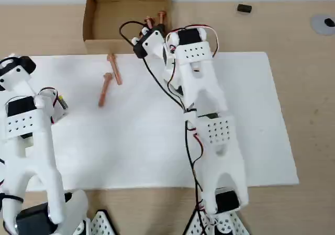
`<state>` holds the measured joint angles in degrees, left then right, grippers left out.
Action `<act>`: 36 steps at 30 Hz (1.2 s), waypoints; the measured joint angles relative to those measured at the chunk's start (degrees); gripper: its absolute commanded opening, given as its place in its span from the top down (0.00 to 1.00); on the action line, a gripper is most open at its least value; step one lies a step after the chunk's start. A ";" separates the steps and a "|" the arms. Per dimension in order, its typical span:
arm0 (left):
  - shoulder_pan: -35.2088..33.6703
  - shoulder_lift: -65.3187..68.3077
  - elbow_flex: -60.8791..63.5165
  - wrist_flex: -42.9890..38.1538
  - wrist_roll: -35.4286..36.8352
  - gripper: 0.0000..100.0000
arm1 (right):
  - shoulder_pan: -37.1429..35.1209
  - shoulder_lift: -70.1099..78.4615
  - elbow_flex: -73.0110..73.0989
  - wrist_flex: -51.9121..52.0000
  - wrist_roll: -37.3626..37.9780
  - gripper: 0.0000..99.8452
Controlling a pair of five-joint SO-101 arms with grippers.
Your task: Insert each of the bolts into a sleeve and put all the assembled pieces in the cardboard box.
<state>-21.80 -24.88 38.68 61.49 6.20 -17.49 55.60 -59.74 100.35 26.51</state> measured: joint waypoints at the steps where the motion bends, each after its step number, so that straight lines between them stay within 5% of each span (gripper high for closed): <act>1: 0.00 0.00 0.00 0.00 -0.09 0.88 | 0.00 0.26 0.00 0.00 0.00 0.67; 13: 0.00 0.00 0.00 1.93 -0.09 0.88 | 0.00 5.19 -0.18 0.00 3.87 0.68; 27: 0.00 0.00 0.00 3.69 -0.09 0.88 | 1.41 6.33 -4.75 -0.35 5.19 0.99; 36: 0.00 0.00 0.00 3.69 -0.09 0.88 | 1.14 6.51 -5.45 0.35 5.19 0.99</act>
<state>-21.80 -24.88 38.68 65.19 6.11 -16.35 62.11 -65.19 100.70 31.69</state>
